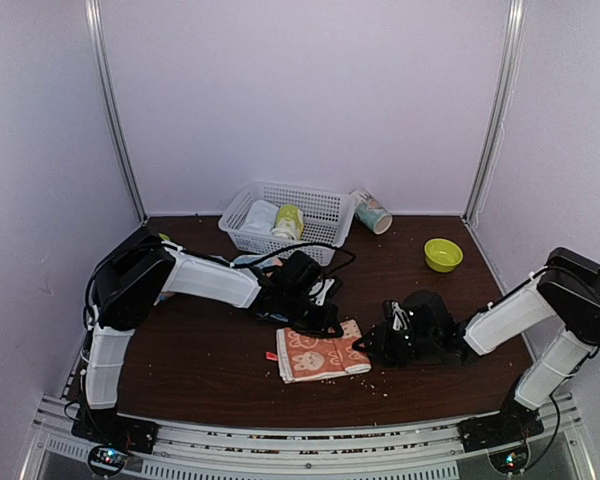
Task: Roll the towels
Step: Roll the towel at the center of the board.
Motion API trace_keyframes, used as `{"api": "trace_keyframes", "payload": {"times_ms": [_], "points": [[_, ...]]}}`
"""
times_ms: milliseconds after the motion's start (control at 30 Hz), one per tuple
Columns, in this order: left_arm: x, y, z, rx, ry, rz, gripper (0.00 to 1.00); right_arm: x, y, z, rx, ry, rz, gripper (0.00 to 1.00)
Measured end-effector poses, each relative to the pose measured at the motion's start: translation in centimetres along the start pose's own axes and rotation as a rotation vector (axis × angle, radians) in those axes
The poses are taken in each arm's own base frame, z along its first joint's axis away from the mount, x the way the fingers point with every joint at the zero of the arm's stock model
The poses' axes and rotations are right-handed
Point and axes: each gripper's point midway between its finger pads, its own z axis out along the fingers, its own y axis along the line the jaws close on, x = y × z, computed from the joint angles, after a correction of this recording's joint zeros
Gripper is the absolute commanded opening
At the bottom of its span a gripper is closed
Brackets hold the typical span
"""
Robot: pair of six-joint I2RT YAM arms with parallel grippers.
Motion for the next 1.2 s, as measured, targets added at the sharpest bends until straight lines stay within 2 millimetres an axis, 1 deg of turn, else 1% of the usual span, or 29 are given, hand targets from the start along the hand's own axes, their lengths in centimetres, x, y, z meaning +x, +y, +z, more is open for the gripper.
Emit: {"api": "trace_keyframes", "payload": {"times_ms": [33,67,100,233,267,400,467,533,633,733,833,967,1200], "points": [[0.0,0.0,0.0,0.000,0.000,0.000,0.00,0.1,0.0,0.1,-0.006,0.003,0.004,0.11],[0.1,0.0,0.0,0.000,-0.001,0.000,0.00,0.2,-0.2,0.2,-0.009,0.009,0.014,0.07],[0.1,0.0,0.0,0.000,-0.001,0.000,0.00,0.3,-0.3,0.3,-0.011,0.012,0.016,0.01],[0.3,0.0,-0.2,0.003,-0.004,0.002,0.00,0.4,-0.5,0.2,0.006,0.021,0.008,0.00],[0.5,0.1,-0.4,0.001,-0.001,0.000,0.01,0.4,-0.5,0.1,0.021,0.024,-0.005,0.00],[1.4,0.3,-1.5,-0.023,0.013,-0.008,0.16,-0.6,0.0,-0.6,0.114,0.016,-0.084,0.00],[1.9,0.6,-2.3,-0.044,0.020,-0.011,0.19,-1.5,0.5,-1.2,0.173,0.000,-0.139,0.00],[2.2,0.6,-3.2,-0.056,0.018,-0.009,0.20,-2.5,0.8,-1.8,0.231,-0.017,-0.192,0.00],[2.5,0.5,-4.6,-0.076,0.008,-0.003,0.20,-3.2,0.3,-2.6,0.325,-0.024,-0.251,0.00],[2.3,0.4,-5.5,-0.095,-0.010,0.007,0.19,-3.2,-0.6,-3.3,0.415,-0.018,-0.290,0.00],[2.2,0.8,-5.5,-0.112,-0.015,0.012,0.18,-3.0,-1.0,-3.5,0.500,-0.005,-0.338,0.00],[2.4,1.3,-5.2,-0.129,-0.010,0.012,0.15,-2.9,-0.6,-3.2,0.574,0.001,-0.395,0.00],[3.2,2.5,-4.3,-0.157,0.016,0.009,0.03,-3.1,0.5,-2.9,0.672,-0.024,-0.472,0.00]]}}
